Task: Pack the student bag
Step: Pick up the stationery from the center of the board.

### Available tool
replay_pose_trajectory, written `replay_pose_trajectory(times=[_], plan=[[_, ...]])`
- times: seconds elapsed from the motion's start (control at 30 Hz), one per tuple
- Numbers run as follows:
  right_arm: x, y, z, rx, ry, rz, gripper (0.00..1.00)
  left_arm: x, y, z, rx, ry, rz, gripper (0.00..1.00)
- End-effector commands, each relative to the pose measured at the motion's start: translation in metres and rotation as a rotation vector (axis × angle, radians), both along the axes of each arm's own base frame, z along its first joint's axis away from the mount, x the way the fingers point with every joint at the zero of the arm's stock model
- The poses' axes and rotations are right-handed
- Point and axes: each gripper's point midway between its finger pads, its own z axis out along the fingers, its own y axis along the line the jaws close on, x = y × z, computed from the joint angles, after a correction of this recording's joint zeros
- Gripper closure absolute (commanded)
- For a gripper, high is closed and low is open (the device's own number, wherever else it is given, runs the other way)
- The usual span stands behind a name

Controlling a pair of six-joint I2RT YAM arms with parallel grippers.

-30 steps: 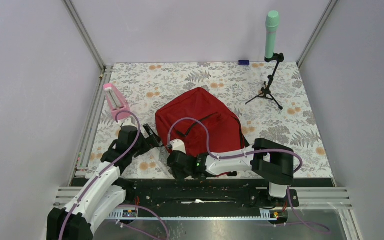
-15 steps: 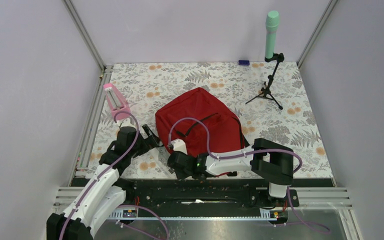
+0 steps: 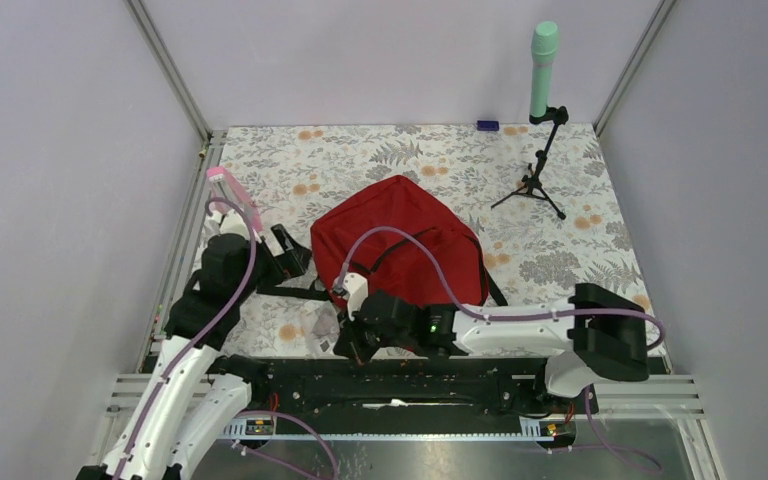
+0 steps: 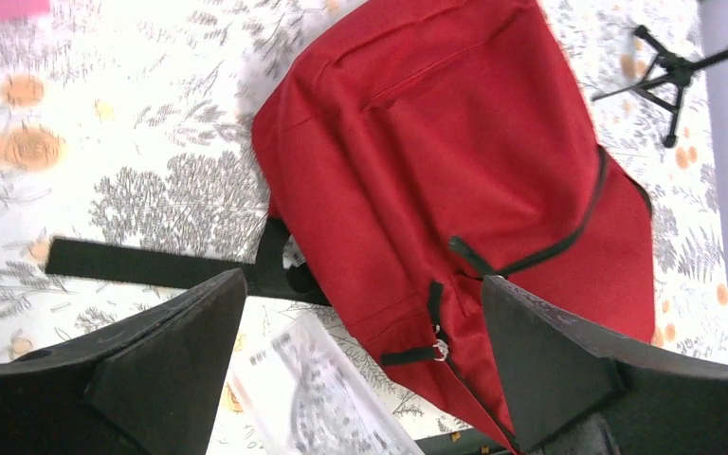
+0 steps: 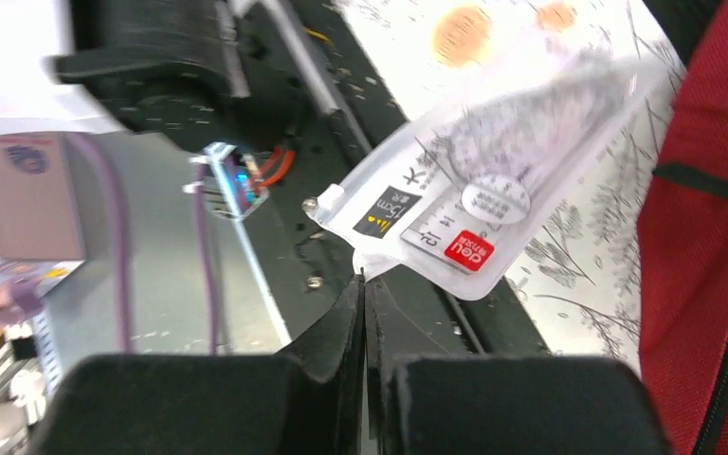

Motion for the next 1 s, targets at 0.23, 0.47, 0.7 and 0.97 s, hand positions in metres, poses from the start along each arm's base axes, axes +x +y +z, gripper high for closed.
replay_pose_trajectory(times=[0.23,0.47,0.7,0.97], plan=[[0.048,-0.039,0.135,0.155,-0.198,-0.111,1.0,-0.04,-0.038,0.096,0.07,-0.316,-0.451,0.01],[0.105,-0.077,0.191,0.292,-0.22,-0.349,1.0,-0.076,-0.078,0.126,-0.074,-0.481,-0.741,0.02],[0.123,-0.091,0.251,0.382,-0.359,-0.418,1.0,-0.058,-0.084,0.121,-0.129,-0.514,-0.702,0.02],[0.128,-0.089,0.3,0.522,-0.372,-0.465,1.0,-0.062,-0.111,0.145,-0.212,-0.68,-0.834,0.03]])
